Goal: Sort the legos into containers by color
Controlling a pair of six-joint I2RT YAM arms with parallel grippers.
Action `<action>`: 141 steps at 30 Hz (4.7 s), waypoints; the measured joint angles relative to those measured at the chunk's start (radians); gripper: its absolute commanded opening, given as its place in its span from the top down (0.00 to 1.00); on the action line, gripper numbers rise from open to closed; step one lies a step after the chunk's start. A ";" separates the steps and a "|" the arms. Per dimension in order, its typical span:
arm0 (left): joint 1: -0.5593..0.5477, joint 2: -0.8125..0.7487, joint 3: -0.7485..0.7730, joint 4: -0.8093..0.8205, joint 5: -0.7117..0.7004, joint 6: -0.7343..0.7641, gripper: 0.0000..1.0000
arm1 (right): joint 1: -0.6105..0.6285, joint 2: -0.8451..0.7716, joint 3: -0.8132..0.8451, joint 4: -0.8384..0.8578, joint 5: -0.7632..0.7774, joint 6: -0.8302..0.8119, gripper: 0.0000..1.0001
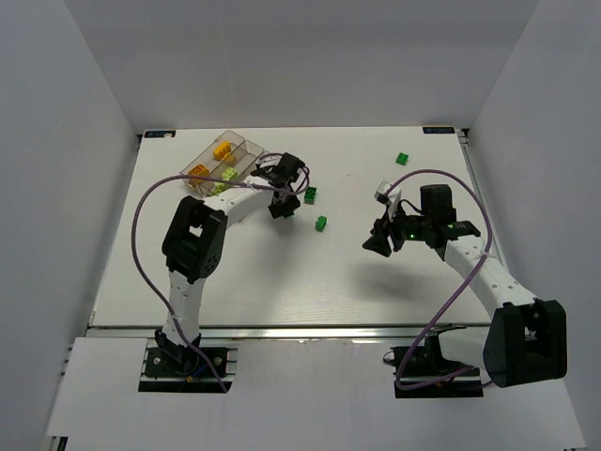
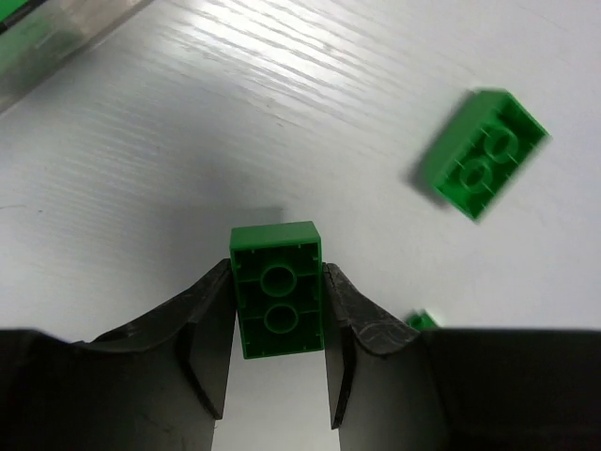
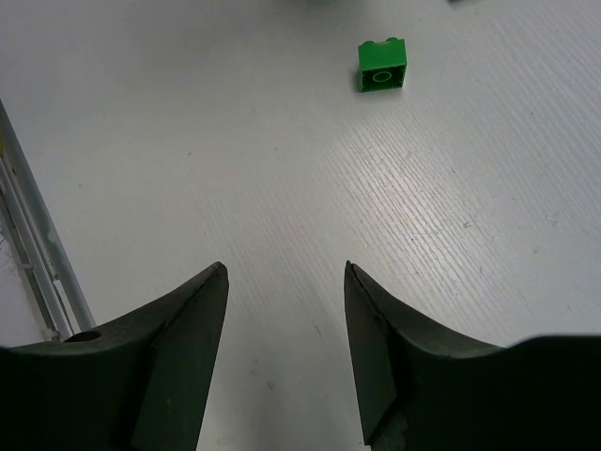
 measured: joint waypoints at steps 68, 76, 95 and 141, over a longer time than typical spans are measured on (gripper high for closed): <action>0.186 -0.944 -0.732 0.248 0.087 0.340 0.12 | 0.381 0.570 0.506 -0.082 0.518 0.164 0.11; 0.186 -1.092 -0.836 0.240 0.083 0.267 0.12 | 0.388 0.689 0.578 -0.116 0.591 0.180 0.13; 0.186 -1.231 -0.902 0.189 0.057 0.201 0.12 | 0.393 0.835 0.684 -0.089 0.602 0.104 0.32; 0.186 -1.458 -0.933 0.115 -0.021 0.174 0.11 | 0.469 0.788 1.061 -0.017 0.229 0.003 1.00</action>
